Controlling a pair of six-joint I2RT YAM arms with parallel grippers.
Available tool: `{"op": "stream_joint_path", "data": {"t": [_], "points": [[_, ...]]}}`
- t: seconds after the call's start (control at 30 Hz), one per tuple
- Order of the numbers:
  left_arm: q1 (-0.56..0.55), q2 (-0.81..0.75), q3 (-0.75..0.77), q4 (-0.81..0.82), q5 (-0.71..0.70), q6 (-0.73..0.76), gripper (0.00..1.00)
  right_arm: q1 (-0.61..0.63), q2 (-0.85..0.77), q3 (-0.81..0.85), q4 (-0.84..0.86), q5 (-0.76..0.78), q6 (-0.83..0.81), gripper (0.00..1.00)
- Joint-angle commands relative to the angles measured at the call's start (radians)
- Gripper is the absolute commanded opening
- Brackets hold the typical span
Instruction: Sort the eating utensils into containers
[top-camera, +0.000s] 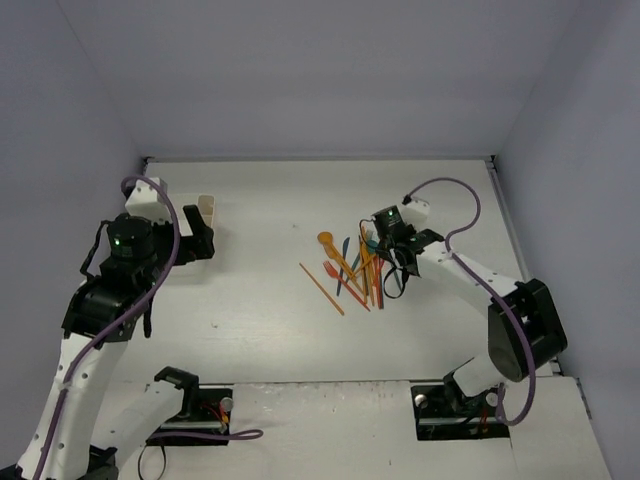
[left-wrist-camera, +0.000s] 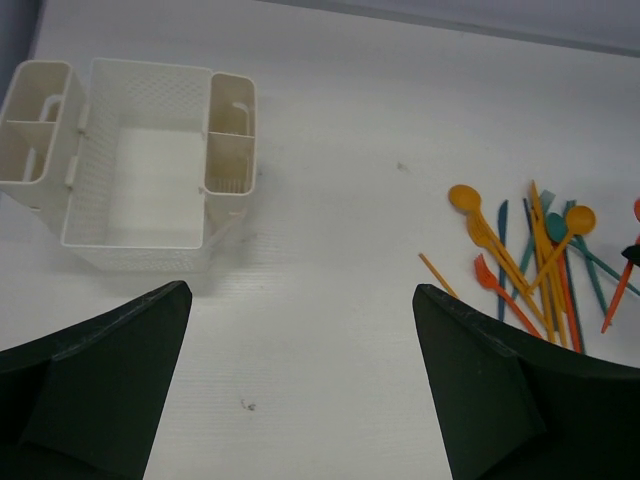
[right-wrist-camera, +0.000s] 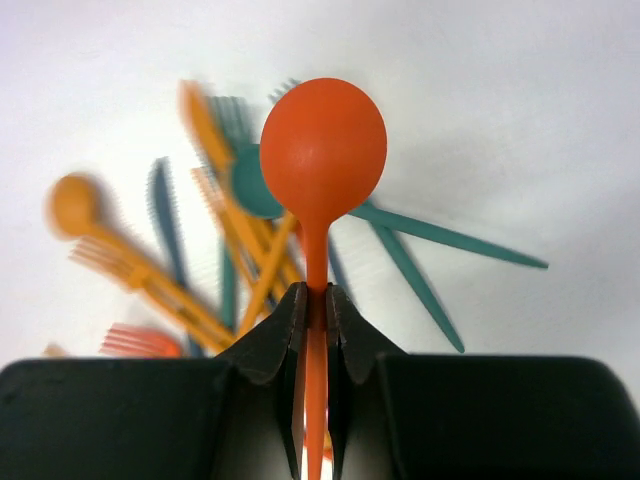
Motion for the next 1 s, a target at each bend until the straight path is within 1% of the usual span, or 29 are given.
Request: {"op": "stream_joint_path", "data": {"t": [0.0,0.07,0.17,0.23,0.3,0.47,0.53,0.63,0.7,0.83,0.9,0.97], "points": [[-0.01,0.082,0.137,0.092,0.199,-0.089,0.91,0.077,-0.203,0.08,0.122,-0.025,-0.317,0.0],[-0.025,0.125,0.171,0.149,0.3,-0.145,0.91,0.113,-0.268,0.074,0.187,-0.144,-0.413,0.0],[-0.062,0.202,0.225,0.22,0.399,-0.22,0.91,0.144,-0.338,0.073,0.265,-0.326,-0.521,0.0],[-0.086,0.272,0.283,0.248,0.435,-0.247,0.91,0.166,-0.359,0.083,0.281,-0.41,-0.56,0.0],[-0.134,0.333,0.341,0.272,0.46,-0.277,0.91,0.174,-0.364,0.107,0.289,-0.512,-0.598,0.0],[-0.209,0.418,0.389,0.362,0.501,-0.347,0.91,0.19,-0.375,0.139,0.297,-0.653,-0.638,0.0],[-0.225,0.434,0.38,0.402,0.52,-0.393,0.89,0.19,-0.377,0.145,0.297,-0.684,-0.64,0.0],[-0.255,0.458,0.354,0.45,0.549,-0.454,0.83,0.191,-0.38,0.151,0.297,-0.718,-0.636,0.0],[-0.272,0.467,0.336,0.464,0.544,-0.474,0.81,0.193,-0.383,0.152,0.297,-0.724,-0.634,0.0],[-0.298,0.475,0.303,0.479,0.526,-0.501,0.71,0.193,-0.385,0.155,0.298,-0.735,-0.639,0.0],[-0.301,0.48,0.295,0.489,0.531,-0.52,0.64,0.194,-0.383,0.158,0.297,-0.741,-0.641,0.0],[-0.305,0.488,0.292,0.489,0.533,-0.53,0.63,0.193,-0.385,0.158,0.298,-0.745,-0.639,0.0]]}}
